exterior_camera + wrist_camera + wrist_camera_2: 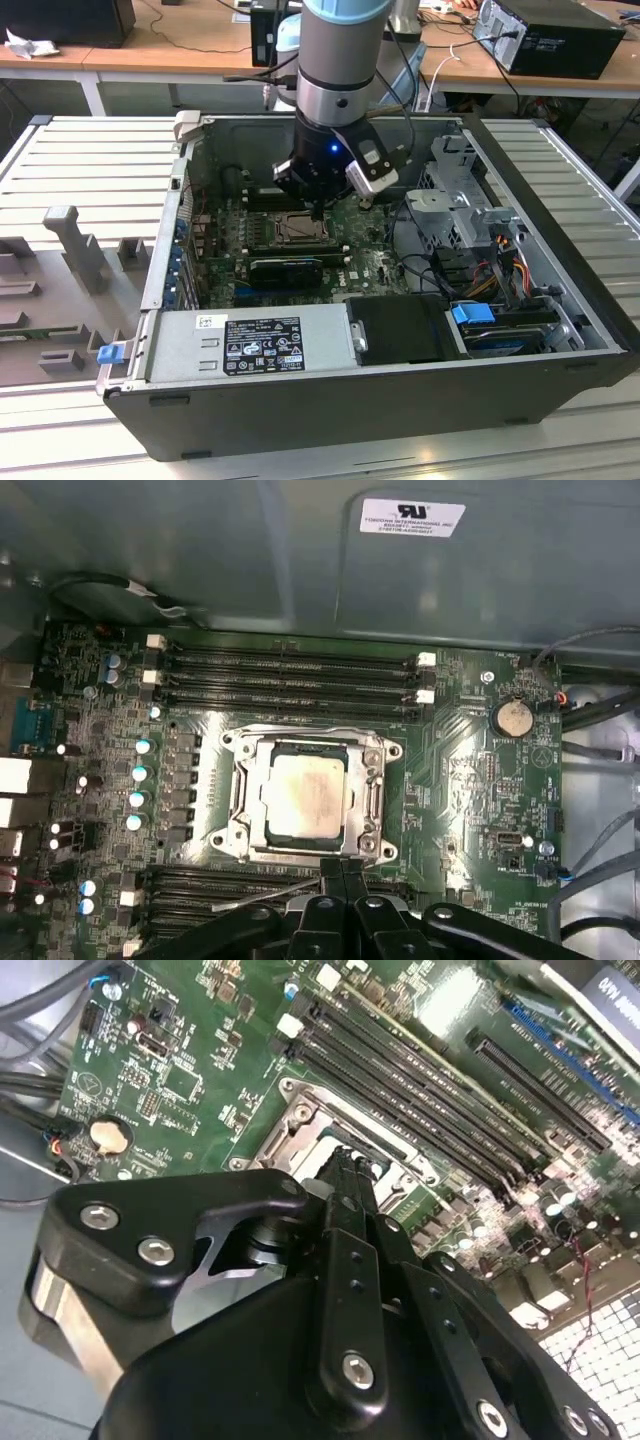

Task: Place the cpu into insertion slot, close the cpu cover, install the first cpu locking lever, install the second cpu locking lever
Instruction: 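Install the second cpu locking lever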

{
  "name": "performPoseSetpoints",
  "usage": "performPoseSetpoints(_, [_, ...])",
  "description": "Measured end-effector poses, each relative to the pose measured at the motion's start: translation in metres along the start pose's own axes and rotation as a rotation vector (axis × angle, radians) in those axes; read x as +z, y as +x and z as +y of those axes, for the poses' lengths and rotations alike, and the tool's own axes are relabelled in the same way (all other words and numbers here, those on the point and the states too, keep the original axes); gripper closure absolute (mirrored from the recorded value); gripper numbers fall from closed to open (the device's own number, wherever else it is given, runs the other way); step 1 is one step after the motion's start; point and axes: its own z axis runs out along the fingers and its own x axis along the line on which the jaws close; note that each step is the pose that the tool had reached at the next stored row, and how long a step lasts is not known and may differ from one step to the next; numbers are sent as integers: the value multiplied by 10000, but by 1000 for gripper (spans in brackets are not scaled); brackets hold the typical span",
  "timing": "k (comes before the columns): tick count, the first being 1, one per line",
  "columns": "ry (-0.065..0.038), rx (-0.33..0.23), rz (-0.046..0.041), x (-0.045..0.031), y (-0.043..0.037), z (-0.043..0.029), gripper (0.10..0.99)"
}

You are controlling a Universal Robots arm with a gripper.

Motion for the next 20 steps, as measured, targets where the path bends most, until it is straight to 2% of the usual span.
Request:
performPoseSetpoints(2, [-252, -1, -6, 1, 2, -28, 980])
performPoseSetpoints(3, [-314, 1, -4, 15, 3, -52, 980])
performPoseSetpoints(4, [-318, 1, 7, 44, 5, -80, 980])
performPoseSetpoints(7, [-317, -5, 13, 101, 9, -103, 980])
performPoseSetpoints(10, [-316, -6, 14, 166, 86, -133, 980])
performPoseSetpoints(14, [-315, 29, 8, 191, 110, -171, 980])
performPoseSetpoints(16, [-319, 27, 8, 197, 185, -185, 980])
performPoseSetpoints(18, [-321, 26, 9, 208, 298, -185, 980])
performPoseSetpoints(20, [-322, 28, 8, 225, 356, -184, 980])
